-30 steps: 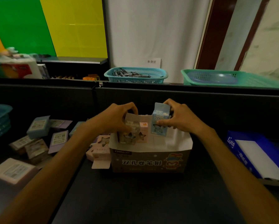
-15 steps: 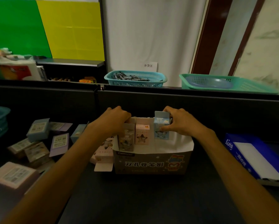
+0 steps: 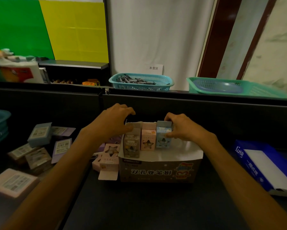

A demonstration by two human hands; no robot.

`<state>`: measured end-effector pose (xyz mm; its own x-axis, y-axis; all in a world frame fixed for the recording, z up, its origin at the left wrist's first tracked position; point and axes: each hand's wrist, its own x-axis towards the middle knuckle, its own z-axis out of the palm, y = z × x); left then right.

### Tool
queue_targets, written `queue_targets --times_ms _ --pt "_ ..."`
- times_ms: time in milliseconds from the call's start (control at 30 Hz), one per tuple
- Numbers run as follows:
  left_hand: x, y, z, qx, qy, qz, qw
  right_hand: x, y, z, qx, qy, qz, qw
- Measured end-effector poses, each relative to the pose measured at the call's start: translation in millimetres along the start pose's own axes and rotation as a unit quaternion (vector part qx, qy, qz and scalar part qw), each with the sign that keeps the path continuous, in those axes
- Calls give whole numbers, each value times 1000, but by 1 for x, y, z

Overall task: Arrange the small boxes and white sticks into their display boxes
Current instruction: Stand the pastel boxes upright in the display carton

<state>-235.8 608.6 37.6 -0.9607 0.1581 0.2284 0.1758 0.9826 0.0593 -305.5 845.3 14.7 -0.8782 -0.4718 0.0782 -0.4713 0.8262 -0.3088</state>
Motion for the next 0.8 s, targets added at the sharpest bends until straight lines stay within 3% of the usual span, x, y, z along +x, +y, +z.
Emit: queue_targets --times_ms 433,800 --pt "-1 -3 0 2 9 -20 1000 -8 -3 -2 -133 41 -39 989" --pt "-26 0 -5 33 23 -87 995 -32 -34 -16 -115 63 -97 987"
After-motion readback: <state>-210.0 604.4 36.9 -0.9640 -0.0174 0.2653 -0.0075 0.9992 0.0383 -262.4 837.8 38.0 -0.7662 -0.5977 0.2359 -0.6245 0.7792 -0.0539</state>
